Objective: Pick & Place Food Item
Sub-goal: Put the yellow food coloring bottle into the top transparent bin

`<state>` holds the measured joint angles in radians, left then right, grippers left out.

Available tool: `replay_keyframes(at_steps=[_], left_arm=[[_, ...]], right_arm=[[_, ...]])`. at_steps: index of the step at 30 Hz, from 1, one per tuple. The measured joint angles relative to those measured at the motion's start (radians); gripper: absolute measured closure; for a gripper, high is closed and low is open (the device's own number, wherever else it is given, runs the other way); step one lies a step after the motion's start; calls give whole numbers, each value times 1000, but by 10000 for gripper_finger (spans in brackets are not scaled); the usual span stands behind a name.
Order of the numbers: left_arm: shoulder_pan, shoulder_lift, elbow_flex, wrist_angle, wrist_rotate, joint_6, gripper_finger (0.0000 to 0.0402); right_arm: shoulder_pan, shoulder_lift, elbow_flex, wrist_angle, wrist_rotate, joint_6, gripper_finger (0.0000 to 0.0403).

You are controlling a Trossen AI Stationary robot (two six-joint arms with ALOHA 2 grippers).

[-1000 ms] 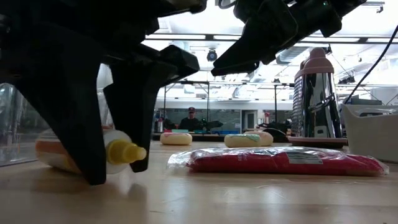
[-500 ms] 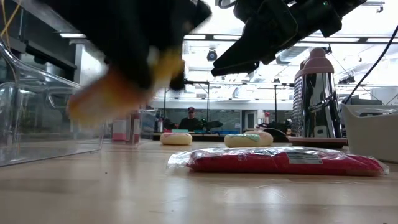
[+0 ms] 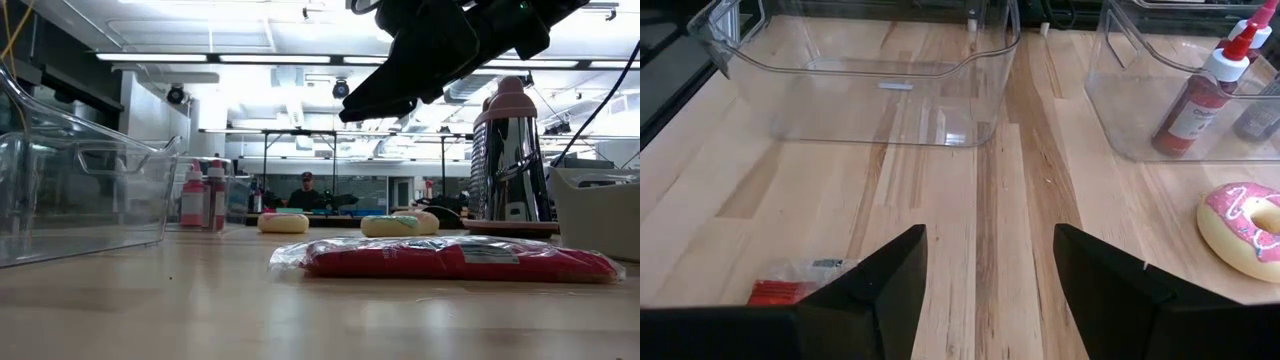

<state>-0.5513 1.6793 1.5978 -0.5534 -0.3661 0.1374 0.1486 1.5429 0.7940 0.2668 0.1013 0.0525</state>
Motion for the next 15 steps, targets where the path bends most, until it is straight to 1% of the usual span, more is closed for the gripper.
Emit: replay_keyframes(at_steps=[2,9,12,15], left_arm=[[14,-20,0,-10,-12,15,285],[95,-90,-34,-17,62,31,285],[143,-141,-90,-9,83,40,285],[191,-212,-196,51,128,57,285]], right_arm=[[0,0,0,0,0,0,196],[0,0,0,0,0,0,196],[0,0,0,0,0,0,196],[0,0,0,0,0,0,196]])
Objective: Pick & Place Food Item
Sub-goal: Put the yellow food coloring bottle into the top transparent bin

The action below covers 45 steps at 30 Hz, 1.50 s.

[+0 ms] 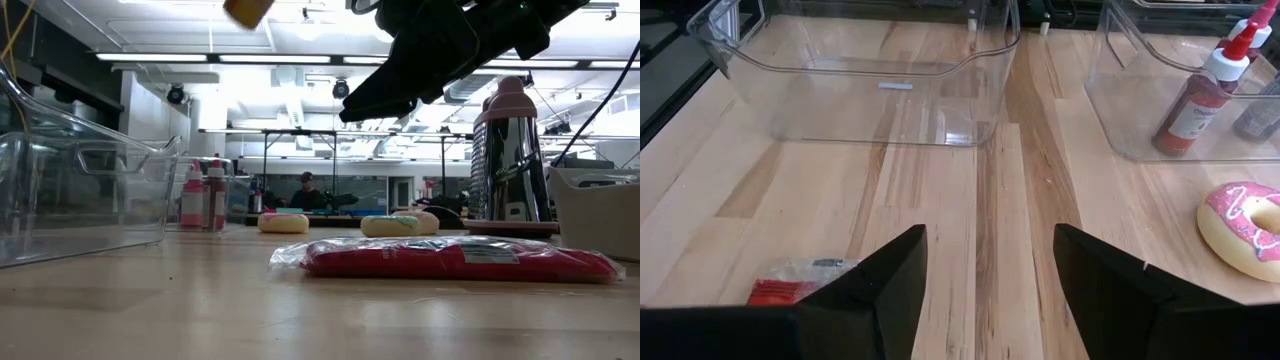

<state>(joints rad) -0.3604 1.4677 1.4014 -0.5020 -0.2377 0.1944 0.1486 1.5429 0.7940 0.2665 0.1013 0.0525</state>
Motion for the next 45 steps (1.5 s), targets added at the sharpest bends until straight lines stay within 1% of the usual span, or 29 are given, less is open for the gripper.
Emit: replay_keyframes(at_steps=[4,9,15,20,24,27,30,34,36,41,45], left_arm=[[70,-116,-177,128,52,11,285],[162,-273,-381,286,51,41,285],[300,-403,-547,399,51,10,285],[411,-474,-623,468,50,-30,285],[501,-506,-642,484,35,-38,285],[556,-508,-642,488,-3,-38,285],[600,-505,-644,483,-3,-39,285],[646,-510,-687,493,1,-88,285],[667,-525,-731,544,4,-111,285],[694,-601,-878,749,9,-124,285],[706,-653,-975,838,-6,-144,285]], right_arm=[[0,0,0,0,0,0,196],[0,0,0,0,0,0,196],[0,0,0,0,0,0,196],[0,0,0,0,0,0,196],[0,0,0,0,0,0,196],[0,0,0,0,0,0,196],[0,0,0,0,0,0,196],[0,0,0,0,0,0,196],[0,0,0,0,0,0,196],[0,0,0,0,0,0,196],[0,0,0,0,0,0,196]])
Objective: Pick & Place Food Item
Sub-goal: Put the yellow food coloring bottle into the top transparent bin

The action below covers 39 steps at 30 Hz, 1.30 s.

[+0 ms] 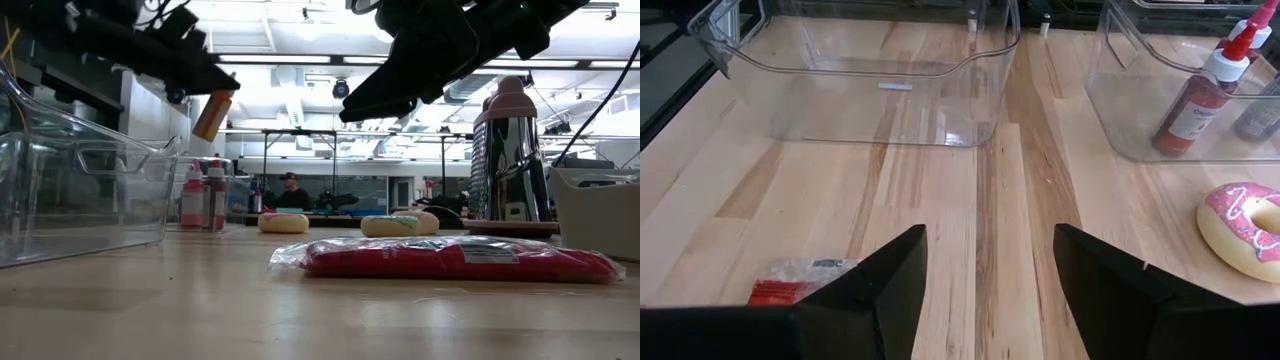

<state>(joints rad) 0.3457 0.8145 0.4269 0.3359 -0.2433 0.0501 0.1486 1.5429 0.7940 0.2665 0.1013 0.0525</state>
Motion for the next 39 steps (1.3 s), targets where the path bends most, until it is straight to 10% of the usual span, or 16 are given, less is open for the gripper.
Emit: replay_keyframes(at_steps=[39], left_arm=[[-25,-14,-395,488,-304,-126,285]], right_arm=[[0,0,0,0,0,0,196]])
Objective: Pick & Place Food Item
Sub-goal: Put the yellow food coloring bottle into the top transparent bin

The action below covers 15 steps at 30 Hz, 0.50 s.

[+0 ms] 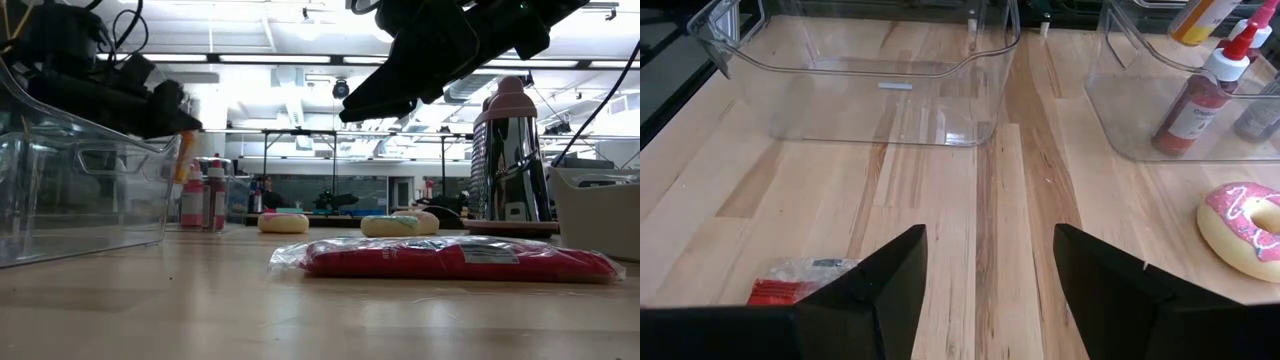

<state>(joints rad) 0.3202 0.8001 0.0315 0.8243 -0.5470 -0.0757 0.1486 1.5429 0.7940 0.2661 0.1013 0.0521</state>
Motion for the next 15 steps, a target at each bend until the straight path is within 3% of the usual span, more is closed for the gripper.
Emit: replay_keyframes(at_steps=[9,15], left_arm=[[6,0,-1,80,-106,68,285],[71,0,14,85,-101,101,285]], right_arm=[[0,0,0,0,0,0,196],[0,0,0,0,0,0,196]])
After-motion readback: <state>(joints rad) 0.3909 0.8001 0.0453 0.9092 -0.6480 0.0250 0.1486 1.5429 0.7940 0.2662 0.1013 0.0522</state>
